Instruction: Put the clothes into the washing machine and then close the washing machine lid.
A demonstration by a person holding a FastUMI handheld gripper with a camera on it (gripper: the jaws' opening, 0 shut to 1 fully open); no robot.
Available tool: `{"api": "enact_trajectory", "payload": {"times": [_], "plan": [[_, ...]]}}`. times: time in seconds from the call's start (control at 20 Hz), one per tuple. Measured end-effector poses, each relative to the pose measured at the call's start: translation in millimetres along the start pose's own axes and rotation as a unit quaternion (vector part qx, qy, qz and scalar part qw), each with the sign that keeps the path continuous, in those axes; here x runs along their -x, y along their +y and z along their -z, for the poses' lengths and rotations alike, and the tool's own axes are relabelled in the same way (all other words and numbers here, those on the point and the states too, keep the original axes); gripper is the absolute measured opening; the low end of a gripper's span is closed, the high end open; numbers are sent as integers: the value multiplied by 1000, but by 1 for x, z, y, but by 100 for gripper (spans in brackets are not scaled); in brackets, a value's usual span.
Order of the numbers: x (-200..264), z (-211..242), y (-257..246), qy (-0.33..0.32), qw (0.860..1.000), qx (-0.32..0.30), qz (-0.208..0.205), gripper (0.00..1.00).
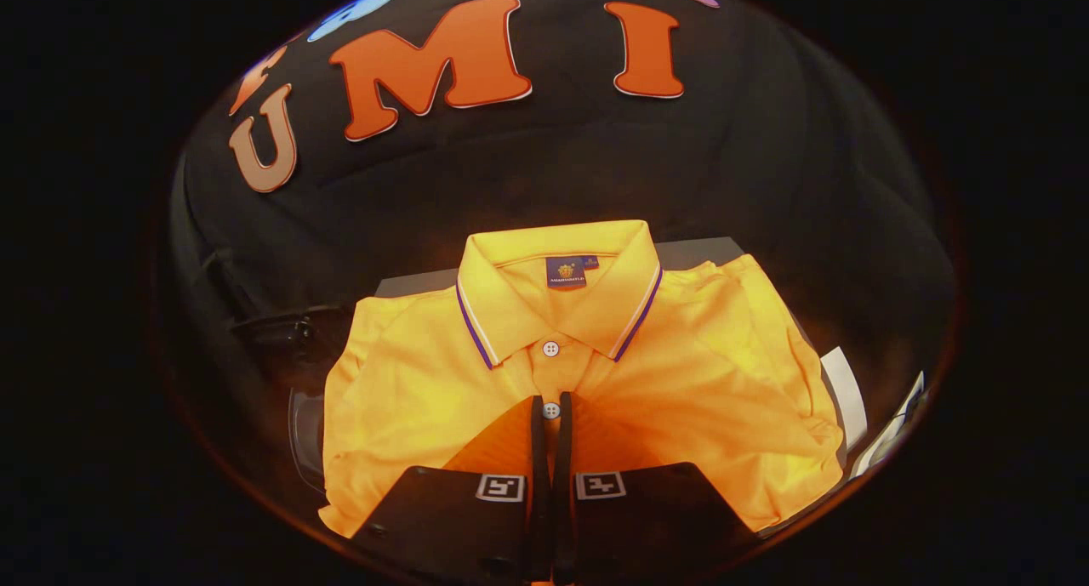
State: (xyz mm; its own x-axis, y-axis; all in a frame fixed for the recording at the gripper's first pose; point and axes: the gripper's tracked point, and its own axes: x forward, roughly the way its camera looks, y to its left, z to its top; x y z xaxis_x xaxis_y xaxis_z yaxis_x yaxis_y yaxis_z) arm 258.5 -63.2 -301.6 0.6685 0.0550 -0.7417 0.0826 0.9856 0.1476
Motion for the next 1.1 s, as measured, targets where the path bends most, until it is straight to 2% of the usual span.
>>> {"api": "enact_trajectory", "payload": {"times": [0.25,0.65,1.1], "plan": [[8,-8,3,-31,999,-17,-27,8],[64,-46,28,-112,989,-48,-84,8],[136,-63,116,-183,975,-27,-118,8]]}}
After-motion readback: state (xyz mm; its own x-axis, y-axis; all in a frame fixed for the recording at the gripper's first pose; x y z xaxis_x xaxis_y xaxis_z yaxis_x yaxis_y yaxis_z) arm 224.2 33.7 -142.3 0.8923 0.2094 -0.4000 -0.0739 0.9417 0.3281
